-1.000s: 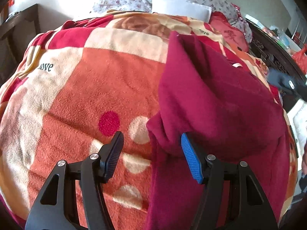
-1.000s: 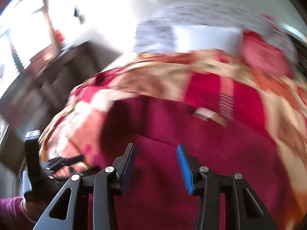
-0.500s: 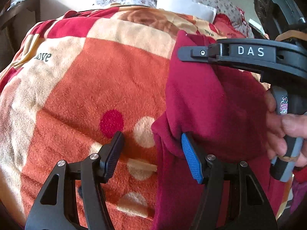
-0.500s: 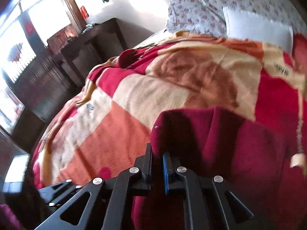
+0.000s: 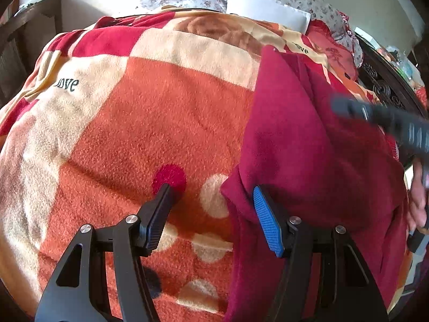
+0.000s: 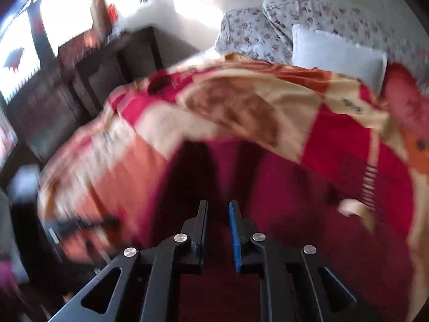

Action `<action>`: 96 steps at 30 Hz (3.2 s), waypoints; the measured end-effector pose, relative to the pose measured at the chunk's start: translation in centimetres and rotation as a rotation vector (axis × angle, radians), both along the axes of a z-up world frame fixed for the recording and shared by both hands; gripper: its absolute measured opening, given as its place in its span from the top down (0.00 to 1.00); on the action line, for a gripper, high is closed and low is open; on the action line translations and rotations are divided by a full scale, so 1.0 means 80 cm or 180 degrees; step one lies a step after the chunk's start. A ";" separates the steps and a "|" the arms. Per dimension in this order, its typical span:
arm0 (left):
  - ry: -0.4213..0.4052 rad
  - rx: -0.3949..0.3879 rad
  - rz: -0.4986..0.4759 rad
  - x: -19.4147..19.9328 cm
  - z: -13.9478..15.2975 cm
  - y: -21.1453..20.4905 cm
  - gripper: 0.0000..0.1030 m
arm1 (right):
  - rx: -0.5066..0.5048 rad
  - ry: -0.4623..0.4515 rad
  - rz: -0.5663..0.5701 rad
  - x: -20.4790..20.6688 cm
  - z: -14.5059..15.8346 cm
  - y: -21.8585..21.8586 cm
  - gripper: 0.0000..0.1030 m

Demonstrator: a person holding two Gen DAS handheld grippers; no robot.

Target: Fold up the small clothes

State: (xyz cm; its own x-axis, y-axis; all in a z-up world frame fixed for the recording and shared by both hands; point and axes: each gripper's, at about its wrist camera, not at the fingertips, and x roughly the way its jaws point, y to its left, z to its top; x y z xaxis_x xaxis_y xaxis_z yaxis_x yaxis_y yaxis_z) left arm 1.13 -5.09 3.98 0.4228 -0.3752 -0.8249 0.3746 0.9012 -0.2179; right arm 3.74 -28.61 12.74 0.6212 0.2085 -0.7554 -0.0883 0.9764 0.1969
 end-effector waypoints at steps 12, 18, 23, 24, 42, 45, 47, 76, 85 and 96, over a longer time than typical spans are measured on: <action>-0.0023 0.0089 0.0031 -0.001 0.000 -0.011 0.39 | -0.0349 0.0100 0.0154 -0.025 -0.032 -0.020 0.78; -0.0021 0.0101 0.0046 -0.002 -0.001 -0.013 0.39 | -0.0471 0.0189 0.0293 -0.013 -0.046 -0.007 0.56; -0.0022 0.0080 0.0072 -0.001 0.005 -0.012 0.39 | -0.0392 0.0052 0.0122 -0.021 -0.031 -0.019 0.96; -0.0049 0.0061 0.0080 -0.001 0.008 -0.011 0.39 | -0.0433 -0.0014 0.0068 -0.025 -0.025 -0.022 0.97; -0.0278 0.0048 -0.0123 -0.024 0.039 -0.045 0.39 | -0.0096 0.0102 -0.1608 -0.174 -0.032 -0.144 0.95; -0.0170 0.0166 -0.0233 -0.024 0.018 -0.068 0.39 | 0.0086 0.0465 -0.1812 -0.184 -0.077 -0.183 0.95; -0.0255 0.0429 -0.0270 -0.029 0.012 -0.081 0.39 | 0.0369 0.0392 -0.1884 -0.202 -0.070 -0.196 0.95; -0.0186 0.0071 -0.0882 -0.160 0.094 -0.063 0.39 | 0.1611 0.0684 -0.1545 -0.440 -0.080 -0.028 0.63; 0.0033 -0.0299 -0.0925 -0.162 0.109 -0.040 0.39 | 0.1461 0.0153 -0.1265 -0.366 -0.019 -0.034 0.91; 0.0129 -0.0503 -0.0952 -0.154 0.105 -0.019 0.39 | 0.1851 0.0243 -0.1170 -0.207 -0.043 -0.030 0.91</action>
